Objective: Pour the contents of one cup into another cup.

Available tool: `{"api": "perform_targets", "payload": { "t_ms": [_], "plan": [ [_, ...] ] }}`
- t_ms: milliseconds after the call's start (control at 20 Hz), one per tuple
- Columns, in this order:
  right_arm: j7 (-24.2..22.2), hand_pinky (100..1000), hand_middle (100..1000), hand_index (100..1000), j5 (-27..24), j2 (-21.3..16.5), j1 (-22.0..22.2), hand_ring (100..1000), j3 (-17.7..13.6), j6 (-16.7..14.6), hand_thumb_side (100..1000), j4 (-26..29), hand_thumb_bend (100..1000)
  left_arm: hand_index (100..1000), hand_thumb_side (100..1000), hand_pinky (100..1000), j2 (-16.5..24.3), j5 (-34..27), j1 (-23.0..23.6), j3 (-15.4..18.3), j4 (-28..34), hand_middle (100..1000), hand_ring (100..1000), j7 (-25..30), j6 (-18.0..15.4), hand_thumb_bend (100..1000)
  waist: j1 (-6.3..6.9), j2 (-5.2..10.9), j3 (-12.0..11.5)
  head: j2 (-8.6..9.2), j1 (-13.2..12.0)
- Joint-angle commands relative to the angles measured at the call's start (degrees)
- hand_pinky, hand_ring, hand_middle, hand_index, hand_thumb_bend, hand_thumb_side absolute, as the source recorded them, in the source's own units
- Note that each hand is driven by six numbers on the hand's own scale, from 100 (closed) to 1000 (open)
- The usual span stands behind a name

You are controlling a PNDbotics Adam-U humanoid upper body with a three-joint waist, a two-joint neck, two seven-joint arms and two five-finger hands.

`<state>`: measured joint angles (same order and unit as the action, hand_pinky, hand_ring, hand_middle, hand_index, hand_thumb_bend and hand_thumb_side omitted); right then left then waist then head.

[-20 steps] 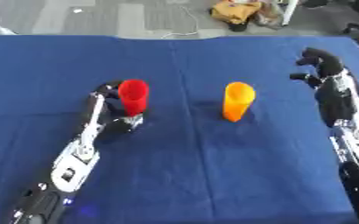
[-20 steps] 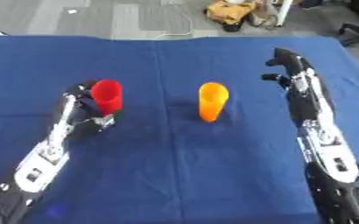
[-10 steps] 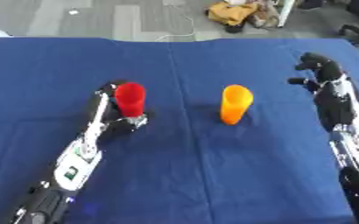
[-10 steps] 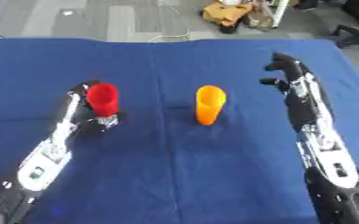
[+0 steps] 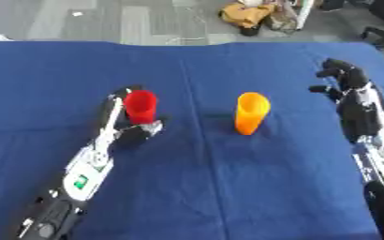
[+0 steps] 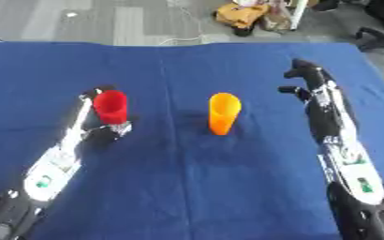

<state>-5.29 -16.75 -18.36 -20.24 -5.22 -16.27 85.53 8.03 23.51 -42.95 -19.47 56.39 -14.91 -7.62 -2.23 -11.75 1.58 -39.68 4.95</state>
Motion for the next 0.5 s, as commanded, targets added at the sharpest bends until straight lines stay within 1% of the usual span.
{"api": "perform_targets", "payload": {
  "t_ms": [50,100,150,300,350,450,500],
  "plan": [
    [-0.2,652,601,806,-0.3,-0.9,-0.9,993,-0.2,0.0,712,0.9,659,843,375,425,-0.2,0.4,-0.7,0.1,-0.4,637,597,0.2,-0.2,563,-0.06,0.7,0.0,0.25,0.0],
    [-0.2,652,601,806,-0.3,-0.9,-0.9,993,-0.2,-0.1,712,0.9,659,843,375,425,-0.2,0.4,-0.7,0.1,-0.4,637,597,0.2,-0.3,563,-0.06,0.7,0.0,0.25,0.0],
    [-0.2,652,600,806,-0.3,-0.9,-0.9,994,-0.2,0.0,712,0.9,659,824,324,345,-0.3,0.4,-0.6,0.2,-0.6,592,528,0.1,-0.2,431,-0.08,0.72,0.0,0.22,0.0],
    [-0.2,652,600,806,-0.2,-0.9,-0.8,994,-0.3,-0.1,711,0.8,659,810,290,296,-0.4,0.0,-0.6,0.3,-0.9,557,486,-0.7,-0.3,343,-0.12,0.77,0.0,0.12,0.0],
    [-0.2,652,600,806,-0.2,-0.9,-0.8,994,-0.3,-0.1,711,0.8,658,801,278,271,-0.4,-0.1,-0.5,0.3,-1.0,539,468,-1.0,-0.3,267,-0.13,0.78,0.0,0.09,0.0],
    [-0.2,649,600,806,-0.2,-0.9,-0.7,994,-0.3,-0.1,709,0.7,657,788,244,232,-0.3,-0.6,-0.4,0.3,-0.8,512,438,-2.0,-0.4,190,-0.1,0.8,0.0,-0.02,-0.1],
    [-0.3,645,599,806,-0.1,-0.9,-0.7,994,-0.3,-0.1,707,0.7,657,779,218,201,-0.3,-0.8,-0.2,0.3,-0.6,493,414,-2.4,-0.5,128,-0.08,0.81,0.0,-0.08,0.0]
  ]
}}
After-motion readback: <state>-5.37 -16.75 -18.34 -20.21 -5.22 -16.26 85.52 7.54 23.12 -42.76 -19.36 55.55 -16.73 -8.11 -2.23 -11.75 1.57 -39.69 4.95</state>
